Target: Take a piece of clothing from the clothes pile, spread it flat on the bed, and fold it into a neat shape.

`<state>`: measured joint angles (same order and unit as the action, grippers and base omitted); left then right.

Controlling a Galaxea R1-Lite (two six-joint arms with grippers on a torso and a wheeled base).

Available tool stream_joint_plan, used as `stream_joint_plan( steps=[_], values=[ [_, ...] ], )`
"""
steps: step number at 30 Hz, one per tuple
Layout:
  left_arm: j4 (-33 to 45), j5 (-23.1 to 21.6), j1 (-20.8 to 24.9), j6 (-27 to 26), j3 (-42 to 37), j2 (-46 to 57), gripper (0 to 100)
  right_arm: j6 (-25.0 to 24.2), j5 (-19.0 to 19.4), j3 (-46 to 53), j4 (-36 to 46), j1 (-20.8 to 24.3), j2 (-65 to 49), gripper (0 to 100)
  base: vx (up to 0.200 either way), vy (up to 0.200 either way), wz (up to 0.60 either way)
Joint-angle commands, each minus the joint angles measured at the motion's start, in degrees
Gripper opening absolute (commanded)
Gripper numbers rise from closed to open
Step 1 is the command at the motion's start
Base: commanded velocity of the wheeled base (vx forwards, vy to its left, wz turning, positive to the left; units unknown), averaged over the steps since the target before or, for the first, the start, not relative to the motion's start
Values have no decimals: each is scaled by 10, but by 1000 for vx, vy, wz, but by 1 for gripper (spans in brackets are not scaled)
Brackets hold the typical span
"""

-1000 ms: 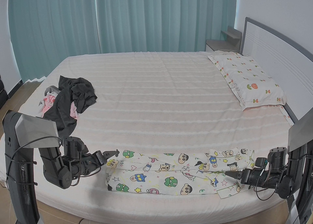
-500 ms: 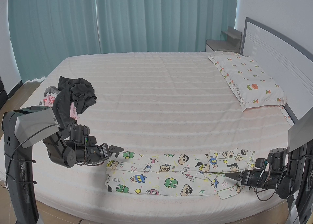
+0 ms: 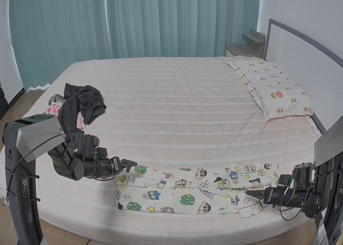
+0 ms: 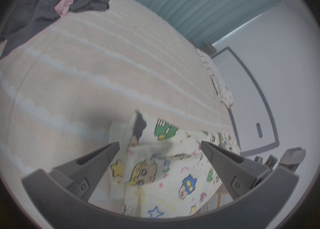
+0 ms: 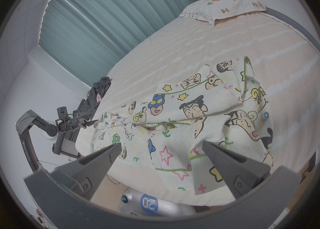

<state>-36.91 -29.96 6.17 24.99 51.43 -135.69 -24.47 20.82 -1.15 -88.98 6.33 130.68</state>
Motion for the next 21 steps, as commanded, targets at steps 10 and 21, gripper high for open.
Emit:
stream_joint_plan(
  steps=[10,21],
  values=[
    [36,2,7,-42,11,8,100,-1,0,0,-10,0,2,100,0,0,0],
    [40,3,8,-42,17,3,0,0,-1,-2,-10,-1,4,100,0,0,0]
  ],
)
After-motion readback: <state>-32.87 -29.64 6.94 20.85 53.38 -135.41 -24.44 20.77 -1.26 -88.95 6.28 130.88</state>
